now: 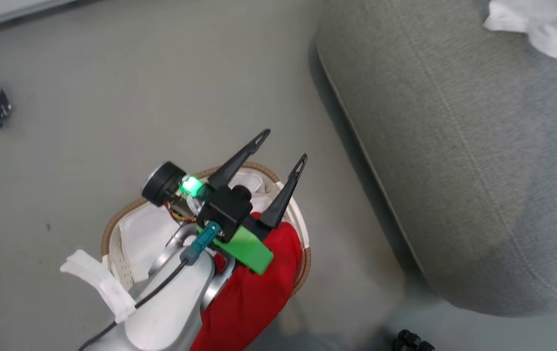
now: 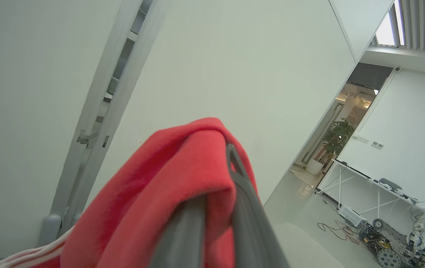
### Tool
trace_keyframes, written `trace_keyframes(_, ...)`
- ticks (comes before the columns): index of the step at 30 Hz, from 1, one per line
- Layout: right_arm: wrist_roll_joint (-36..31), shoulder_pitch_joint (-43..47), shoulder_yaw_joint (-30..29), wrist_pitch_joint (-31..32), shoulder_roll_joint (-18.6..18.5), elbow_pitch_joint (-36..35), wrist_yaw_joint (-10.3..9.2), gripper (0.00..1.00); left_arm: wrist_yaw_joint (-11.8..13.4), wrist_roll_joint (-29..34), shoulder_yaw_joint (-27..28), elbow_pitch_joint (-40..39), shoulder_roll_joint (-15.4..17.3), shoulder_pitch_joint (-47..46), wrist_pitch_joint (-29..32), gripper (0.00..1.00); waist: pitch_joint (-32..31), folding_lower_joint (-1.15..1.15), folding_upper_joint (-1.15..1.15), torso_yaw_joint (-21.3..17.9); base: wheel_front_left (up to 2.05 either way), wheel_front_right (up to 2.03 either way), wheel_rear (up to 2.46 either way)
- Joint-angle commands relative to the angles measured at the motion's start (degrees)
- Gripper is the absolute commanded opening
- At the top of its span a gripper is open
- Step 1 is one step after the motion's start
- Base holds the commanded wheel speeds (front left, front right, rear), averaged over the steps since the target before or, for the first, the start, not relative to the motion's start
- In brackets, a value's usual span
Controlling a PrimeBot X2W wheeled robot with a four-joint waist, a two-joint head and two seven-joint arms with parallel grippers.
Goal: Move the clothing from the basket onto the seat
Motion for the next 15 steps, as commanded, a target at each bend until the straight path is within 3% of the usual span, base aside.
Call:
trace_keyframes(1,-0.2,-0.9,-0.6,-0.1,-0.7,1.0,-0.08,0.0,-0.1,0.6,0.3,-0.6,0.3,-1.8,0.0,1.0,6.1,0.0,0.0,4.2,0.0,0.0,0.0)
trace_keyframes(5,-1.1,-0.3,-1.4,-0.1,-0.3,3.9,-0.08,0.0,-0.1,1.5,-0.3,-1.2,0.2,-4.1,0.0,1.0,9.5,0.0,0.0,5.3,0.0,0.0,0.0)
trace_keyframes(15,-0.7,4.0,-4.0,-0.1,5.1,10.4,-0.08,0.0,-0.1,2.1,-0.1,-0.8,0.6,-5.7,0.0,1.0,13.7,0.0,0.0,5.8,0.0,0.0,0.0)
